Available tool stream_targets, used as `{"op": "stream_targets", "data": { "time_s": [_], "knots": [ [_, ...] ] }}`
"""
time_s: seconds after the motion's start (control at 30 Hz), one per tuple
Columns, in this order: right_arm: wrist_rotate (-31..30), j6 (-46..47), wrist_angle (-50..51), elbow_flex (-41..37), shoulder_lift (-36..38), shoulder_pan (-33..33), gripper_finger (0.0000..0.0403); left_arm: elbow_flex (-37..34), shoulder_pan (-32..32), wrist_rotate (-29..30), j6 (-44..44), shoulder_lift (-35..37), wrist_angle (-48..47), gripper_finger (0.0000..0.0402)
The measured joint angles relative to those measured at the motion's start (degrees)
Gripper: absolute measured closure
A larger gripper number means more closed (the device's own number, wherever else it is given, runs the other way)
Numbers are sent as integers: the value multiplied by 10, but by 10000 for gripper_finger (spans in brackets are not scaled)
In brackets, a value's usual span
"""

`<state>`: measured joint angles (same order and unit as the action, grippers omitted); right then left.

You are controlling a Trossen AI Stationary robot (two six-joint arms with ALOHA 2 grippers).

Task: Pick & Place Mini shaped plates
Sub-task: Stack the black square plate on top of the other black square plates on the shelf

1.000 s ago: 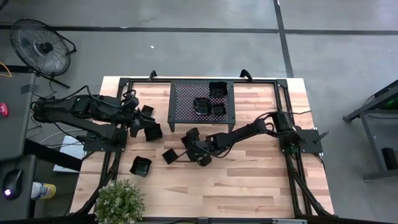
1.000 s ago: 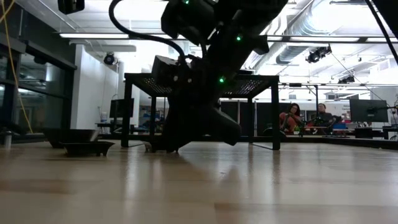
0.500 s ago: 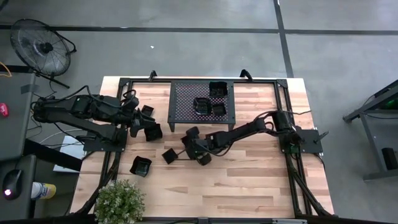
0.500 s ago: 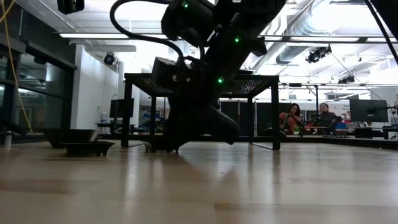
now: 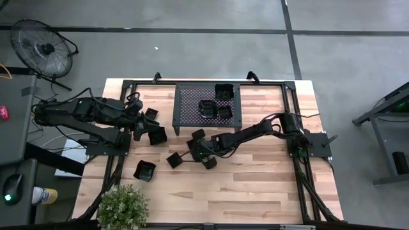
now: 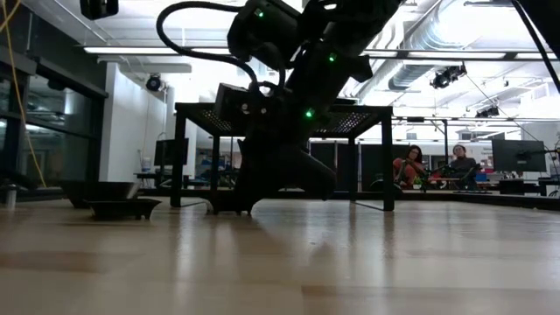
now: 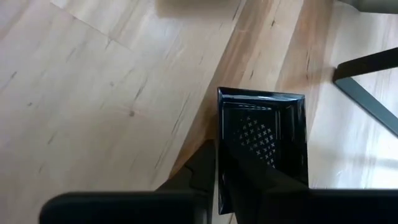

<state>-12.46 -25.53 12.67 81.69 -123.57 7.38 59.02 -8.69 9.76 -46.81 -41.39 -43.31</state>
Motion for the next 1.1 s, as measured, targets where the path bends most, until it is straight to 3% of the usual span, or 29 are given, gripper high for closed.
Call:
{"op": "stream_targets", "data": {
  "time_s": [0.43, 0.7, 1.1],
  "knots": [
    [-5, 10, 13, 0, 1, 5, 398, 0, 0, 0, -2, 0, 0, 293],
    [-41, 61, 20, 0, 2, 29, 401, 0, 0, 0, -5, 0, 0, 293],
    [-86, 94, 117, 103, 7, 73, 402, 0, 0, 1, -11, 0, 0, 293]
  ]
}}
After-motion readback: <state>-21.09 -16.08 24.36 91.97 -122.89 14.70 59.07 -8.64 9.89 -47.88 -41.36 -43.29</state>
